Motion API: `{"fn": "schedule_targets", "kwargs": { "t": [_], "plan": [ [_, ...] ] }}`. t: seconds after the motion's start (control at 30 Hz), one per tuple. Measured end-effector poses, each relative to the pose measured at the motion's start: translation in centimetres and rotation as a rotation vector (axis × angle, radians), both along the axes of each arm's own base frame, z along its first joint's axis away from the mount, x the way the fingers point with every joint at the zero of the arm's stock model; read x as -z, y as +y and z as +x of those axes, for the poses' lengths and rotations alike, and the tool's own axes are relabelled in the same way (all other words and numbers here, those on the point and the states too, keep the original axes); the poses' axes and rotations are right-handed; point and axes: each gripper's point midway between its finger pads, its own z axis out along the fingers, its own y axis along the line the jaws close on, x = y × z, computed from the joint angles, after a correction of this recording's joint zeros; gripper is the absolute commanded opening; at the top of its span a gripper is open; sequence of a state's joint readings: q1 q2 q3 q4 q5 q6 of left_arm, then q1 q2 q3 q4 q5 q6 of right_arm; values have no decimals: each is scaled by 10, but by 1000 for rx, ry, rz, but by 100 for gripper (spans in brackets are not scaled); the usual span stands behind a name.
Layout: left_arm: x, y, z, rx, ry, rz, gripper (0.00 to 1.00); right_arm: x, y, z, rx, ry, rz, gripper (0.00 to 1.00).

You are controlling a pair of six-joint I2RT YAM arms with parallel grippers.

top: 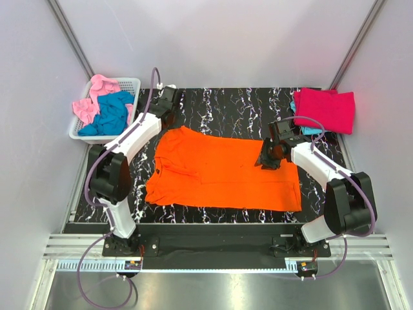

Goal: Fold and stack the t-shirts
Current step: Fold the tshirt

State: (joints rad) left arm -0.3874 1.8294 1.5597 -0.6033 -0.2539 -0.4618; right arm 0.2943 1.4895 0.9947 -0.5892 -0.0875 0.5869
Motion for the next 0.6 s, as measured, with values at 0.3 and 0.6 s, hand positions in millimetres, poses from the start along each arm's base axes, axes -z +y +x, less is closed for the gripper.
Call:
{"fn": "schedule_targets", "kwargs": {
  "t": [0.3,0.6],
  "plan": [
    [41,-4,-91,20,116,-37,0,1,-1,-2,-3,10,-5,39],
    [131,-18,-220,-6,371,-42,5,-3,1,0,-6,5,3,37]
  ]
}}
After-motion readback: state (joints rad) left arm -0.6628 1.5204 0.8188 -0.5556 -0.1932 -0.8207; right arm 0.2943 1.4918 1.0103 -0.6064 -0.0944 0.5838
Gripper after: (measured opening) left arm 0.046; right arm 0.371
